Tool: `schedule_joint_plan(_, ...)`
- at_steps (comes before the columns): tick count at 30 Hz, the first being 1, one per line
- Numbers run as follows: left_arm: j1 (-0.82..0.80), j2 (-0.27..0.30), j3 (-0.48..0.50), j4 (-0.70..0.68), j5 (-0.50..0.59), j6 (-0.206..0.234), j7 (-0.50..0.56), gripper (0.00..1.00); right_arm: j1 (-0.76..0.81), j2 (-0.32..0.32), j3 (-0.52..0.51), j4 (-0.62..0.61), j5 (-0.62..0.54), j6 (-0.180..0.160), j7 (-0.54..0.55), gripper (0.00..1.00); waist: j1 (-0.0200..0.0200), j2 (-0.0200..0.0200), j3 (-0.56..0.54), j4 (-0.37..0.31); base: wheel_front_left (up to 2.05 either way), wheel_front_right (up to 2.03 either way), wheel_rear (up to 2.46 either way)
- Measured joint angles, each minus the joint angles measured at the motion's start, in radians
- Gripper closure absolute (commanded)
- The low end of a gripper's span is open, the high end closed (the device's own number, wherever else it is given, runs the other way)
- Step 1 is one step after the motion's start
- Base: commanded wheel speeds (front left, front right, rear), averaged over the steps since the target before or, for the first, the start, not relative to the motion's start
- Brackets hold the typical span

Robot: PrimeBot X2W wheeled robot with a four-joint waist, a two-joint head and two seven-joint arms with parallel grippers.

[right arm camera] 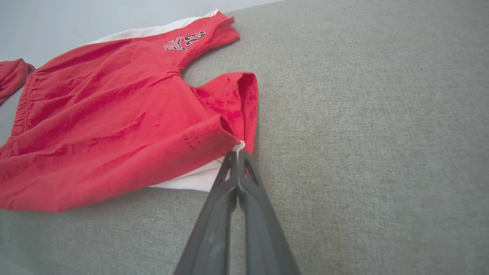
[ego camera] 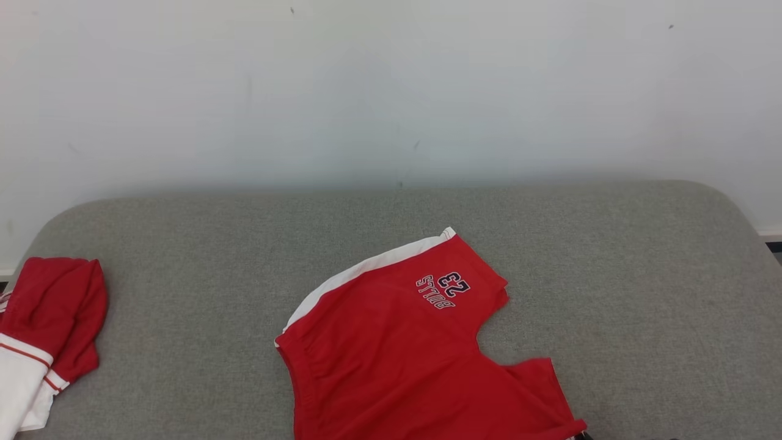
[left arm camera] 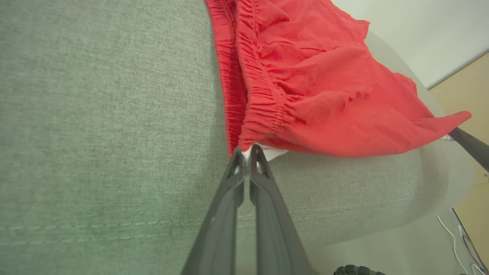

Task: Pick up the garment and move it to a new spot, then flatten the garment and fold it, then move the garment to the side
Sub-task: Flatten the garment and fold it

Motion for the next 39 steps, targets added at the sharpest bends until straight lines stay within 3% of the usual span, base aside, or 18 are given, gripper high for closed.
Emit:
schedule_joint_plan(9, 0.021, 0.011, 0.022, -0.048, 0.016, 0.000, 0.000, 1.00, 0.064, 0.000, -0.036, -0.088, 0.013, 0.000, 0.000, 1.00, 0.0001, 0.0000, -0.021, 0.012, 0.00, 0.00, 0.00)
schedule_joint_plan(16, -0.076, 0.046, 0.072, -0.163, 0.040, 0.000, 0.000, 1.00, -0.067, -0.002, -0.067, -0.170, 0.013, 0.000, -0.002, 1.00, 0.0003, 0.0001, 0.019, 0.028, 0.00, 0.00, 0.00)
schedule_joint_plan(20, -0.196, 0.040, 0.071, -0.166, 0.053, 0.000, 0.000, 1.00, -0.232, -0.009, -0.037, -0.089, 0.010, 0.000, -0.002, 1.00, 0.0003, 0.0002, 0.060, 0.056, 0.00, 0.00, 0.00)
schedule_joint_plan(24, -0.313, -0.003, 0.077, -0.123, 0.030, 0.000, 0.000, 1.00, -0.391, -0.010, -0.022, -0.002, 0.001, 0.000, -0.002, 1.00, 0.0003, 0.0002, 0.111, 0.083, 0.00, 0.00, 0.00)
schedule_joint_plan(39, -0.602, -0.131, 0.108, 0.021, 0.074, 0.000, 0.000, 1.00, -0.787, -0.034, 0.000, 0.234, -0.062, 0.000, -0.002, 1.00, 0.0006, 0.0004, 0.370, 0.150, 0.00, 0.00, 0.00)
